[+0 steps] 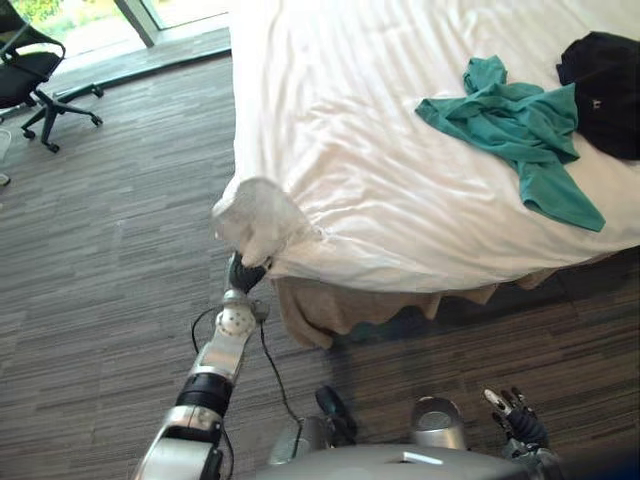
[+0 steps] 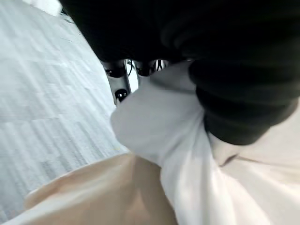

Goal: Tidy the bed and pick cloth on bed and put in laundry

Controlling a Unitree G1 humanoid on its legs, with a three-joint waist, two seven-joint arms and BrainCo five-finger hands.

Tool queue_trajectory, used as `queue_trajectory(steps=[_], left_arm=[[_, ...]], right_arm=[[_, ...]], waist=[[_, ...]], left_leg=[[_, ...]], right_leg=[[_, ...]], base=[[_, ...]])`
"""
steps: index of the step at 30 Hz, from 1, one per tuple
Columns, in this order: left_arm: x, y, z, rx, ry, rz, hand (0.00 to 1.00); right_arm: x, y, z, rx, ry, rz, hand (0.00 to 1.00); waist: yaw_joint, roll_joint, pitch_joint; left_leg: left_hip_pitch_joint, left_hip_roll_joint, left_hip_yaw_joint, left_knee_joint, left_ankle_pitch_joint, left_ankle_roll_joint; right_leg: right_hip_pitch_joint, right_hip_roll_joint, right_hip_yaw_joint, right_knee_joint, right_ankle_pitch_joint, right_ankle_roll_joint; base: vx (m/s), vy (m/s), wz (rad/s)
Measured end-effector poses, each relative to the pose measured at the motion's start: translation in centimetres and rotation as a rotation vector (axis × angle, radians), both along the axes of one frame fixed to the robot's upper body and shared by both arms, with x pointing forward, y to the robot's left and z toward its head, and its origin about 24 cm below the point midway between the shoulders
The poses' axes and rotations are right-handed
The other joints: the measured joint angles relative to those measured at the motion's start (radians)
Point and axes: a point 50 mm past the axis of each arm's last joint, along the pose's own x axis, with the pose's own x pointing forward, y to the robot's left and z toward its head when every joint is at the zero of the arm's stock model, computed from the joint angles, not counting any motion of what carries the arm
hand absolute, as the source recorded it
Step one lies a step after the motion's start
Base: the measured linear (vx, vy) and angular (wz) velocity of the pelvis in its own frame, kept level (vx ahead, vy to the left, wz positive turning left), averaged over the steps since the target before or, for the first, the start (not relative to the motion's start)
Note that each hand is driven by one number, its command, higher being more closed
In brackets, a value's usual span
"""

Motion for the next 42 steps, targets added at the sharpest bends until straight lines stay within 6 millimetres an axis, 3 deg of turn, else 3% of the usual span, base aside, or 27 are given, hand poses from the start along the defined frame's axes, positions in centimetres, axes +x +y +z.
queue_trajectory(steps=[4, 12, 14, 18, 21, 25, 30, 36, 42], left_arm=[[-1.3, 0.2, -2.1, -0.173, 0.058, 0.152, 0.0], [-3.1, 0.8, -4.2, -0.436, 0.11, 0.34, 0.0], [-5.6, 1.2, -6.3, -0.459, 0.226, 0.411, 0.0], [-15.0, 2.2, -10.8, -0.486, 0.493, 0.627, 0.0], [-18.0, 2.4, -11.4, -0.474, 0.554, 0.635, 0.0], [-18.2, 1.4, -11.7, -0.545, 0.562, 0.522, 0.0], [-17.2, -2.7, -12.1, -0.66, 0.596, 0.29, 0.0], [-17.2, -3.0, -12.2, -0.654, 0.603, 0.27, 0.0], [-17.0, -2.7, -12.1, -0.581, 0.608, 0.238, 0.0]], right_arm=[[-0.5, 1.0, -0.5, 0.032, 0.02, -0.011, 0.0], [-1.0, 1.7, -1.0, 0.049, 0.053, 0.002, 0.0], [-1.1, 1.7, -1.1, 0.049, 0.062, 0.007, 0.0], [-1.5, 1.9, -1.4, 0.057, 0.083, 0.006, 0.0], [-1.4, 1.5, -1.3, 0.054, 0.077, -0.017, 0.0], [-0.7, 1.5, -1.2, 0.055, 0.056, -0.024, 0.0], [-0.7, 2.0, -1.4, 0.068, 0.066, -0.038, 0.0], [-1.0, 2.5, -1.6, 0.099, 0.069, -0.136, 0.0], [-0.5, 1.3, -1.2, 0.048, 0.038, -0.274, 0.0]], waist=[[0.001, -0.007, -0.016], [0.015, -0.02, -0.022], [0.017, -0.022, -0.022], [0.032, -0.031, -0.031], [0.068, -0.031, -0.035], [0.076, -0.032, -0.041], [0.073, -0.039, -0.067], [0.076, -0.039, -0.073], [0.08, -0.046, -0.077]], left_leg=[[0.041, -0.003, -0.008, -0.033, 0.008, -0.011], [0.08, -0.004, -0.035, -0.062, 0.011, -0.014], [0.091, -0.004, -0.051, -0.063, 0.011, -0.014], [0.089, -0.006, -0.072, -0.071, 0.011, -0.015], [0.089, -0.006, -0.081, -0.072, 0.013, -0.019], [0.088, -0.011, -0.081, -0.074, 0.017, -0.021], [0.086, -0.024, -0.079, -0.081, 0.029, -0.013], [0.086, -0.022, -0.079, -0.082, 0.039, -0.01], [0.083, -0.028, -0.067, -0.082, 0.028, -0.005]], right_leg=[[0.039, 0.009, -0.007, -0.026, 0.003, 0.006], [0.081, 0.009, -0.019, -0.042, 0.011, 0.019], [0.093, 0.009, -0.019, -0.045, 0.017, 0.028], [0.103, 0.006, -0.042, -0.066, 0.019, 0.03], [0.113, 0.008, -0.044, -0.074, 0.02, 0.031], [0.115, 0.006, -0.043, -0.086, 0.021, 0.031], [0.115, 0.002, -0.038, -0.117, 0.02, 0.031], [0.103, 0.004, -0.014, -0.117, 0.022, 0.039], [0.098, 0.002, 0.011, -0.132, 0.038, 0.046]], base=[[0.02, -0.01, -0.03], [0.03, -0.004, 0.03], [0.05, -0.018, 0.02], [0.03, -0.019, 0.14], [0.0, -0.023, 0.16], [-0.07, -0.005, -0.06], [-0.1, 0.004, -0.14], [-0.1, 0.037, -0.08], [0.0, 0.037, -0.07]])
